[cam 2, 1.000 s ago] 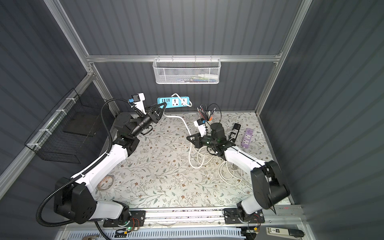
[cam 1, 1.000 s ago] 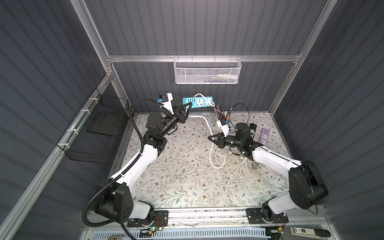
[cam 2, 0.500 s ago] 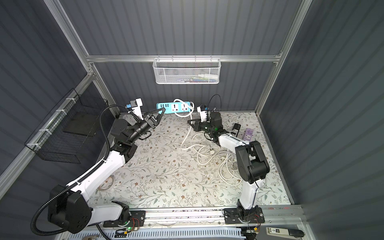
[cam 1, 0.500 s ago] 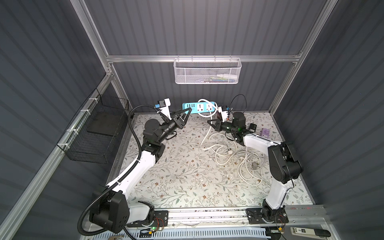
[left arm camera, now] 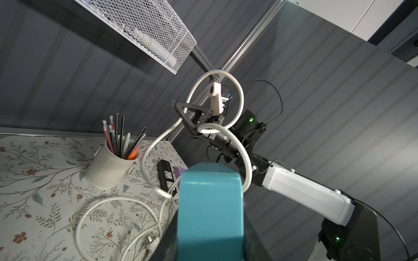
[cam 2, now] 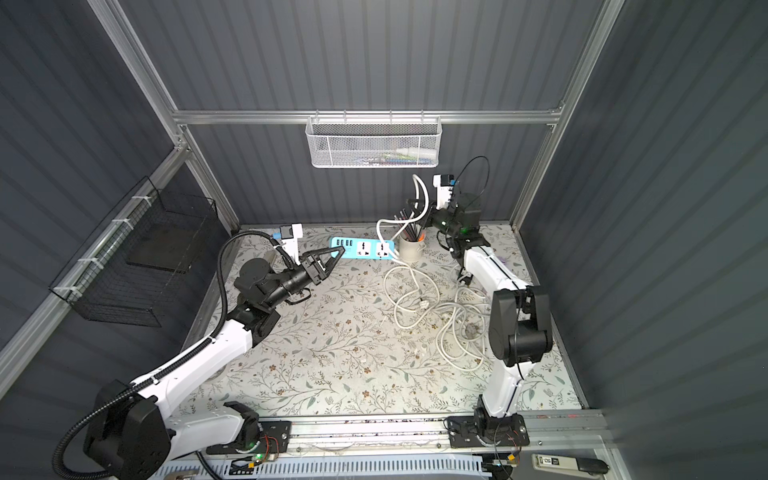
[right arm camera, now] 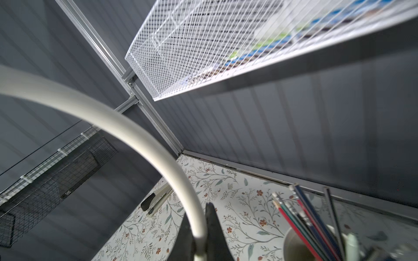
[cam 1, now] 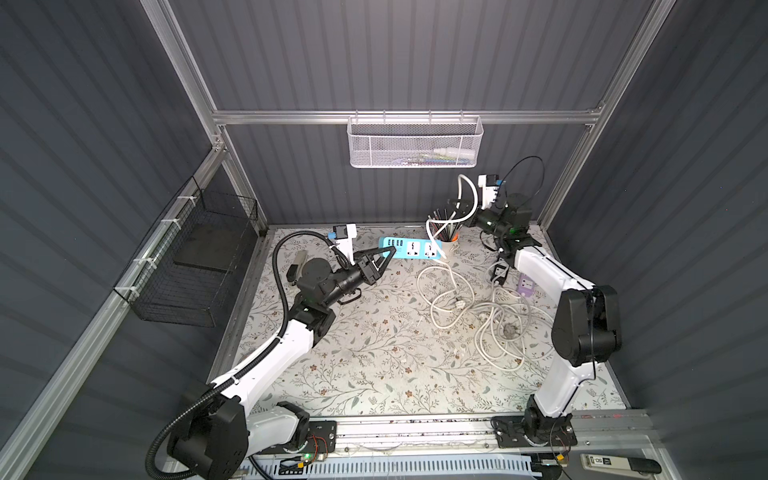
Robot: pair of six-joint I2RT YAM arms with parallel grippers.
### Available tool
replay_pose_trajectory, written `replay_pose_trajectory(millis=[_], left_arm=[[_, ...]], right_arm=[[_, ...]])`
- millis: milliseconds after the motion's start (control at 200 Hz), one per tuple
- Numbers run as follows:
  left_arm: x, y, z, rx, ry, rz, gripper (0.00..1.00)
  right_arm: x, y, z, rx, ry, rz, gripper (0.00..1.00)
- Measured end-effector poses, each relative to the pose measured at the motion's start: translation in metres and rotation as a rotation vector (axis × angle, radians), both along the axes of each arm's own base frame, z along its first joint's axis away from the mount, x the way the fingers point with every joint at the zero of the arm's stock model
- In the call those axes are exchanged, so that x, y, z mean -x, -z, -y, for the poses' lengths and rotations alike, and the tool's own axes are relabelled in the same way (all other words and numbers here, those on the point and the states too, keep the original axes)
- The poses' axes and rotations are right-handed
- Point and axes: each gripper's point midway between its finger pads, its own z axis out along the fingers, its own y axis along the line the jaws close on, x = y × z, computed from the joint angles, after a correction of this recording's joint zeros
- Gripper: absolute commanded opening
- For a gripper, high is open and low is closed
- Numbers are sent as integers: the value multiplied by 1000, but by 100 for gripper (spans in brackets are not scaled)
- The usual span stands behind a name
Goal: Unwrap the cord wrapped around the power strip
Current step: Unwrap the power cord from the power strip.
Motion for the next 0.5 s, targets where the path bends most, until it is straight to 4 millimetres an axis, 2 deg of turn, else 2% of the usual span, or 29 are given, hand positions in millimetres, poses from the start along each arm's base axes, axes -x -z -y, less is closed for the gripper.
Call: replay_pose_trajectory(millis=[95, 195, 295, 395, 500], left_arm=[[-4, 7, -4, -30, -36, -5, 0], [-12, 15, -9, -67, -92, -7, 0], [-22, 19, -15, -104, -151, -3, 0], [-37, 16, -23, -136, -214, 17, 0], [-52, 8, -30, -161, -277, 48, 0]], right_arm=[[17, -28, 21, 11, 39, 35, 0], [48, -59, 37, 37, 79, 85, 0], [79, -77, 45, 75, 115, 105, 0], [104, -77, 53, 112, 153, 82, 0], [123, -60, 61, 142, 190, 10, 0]])
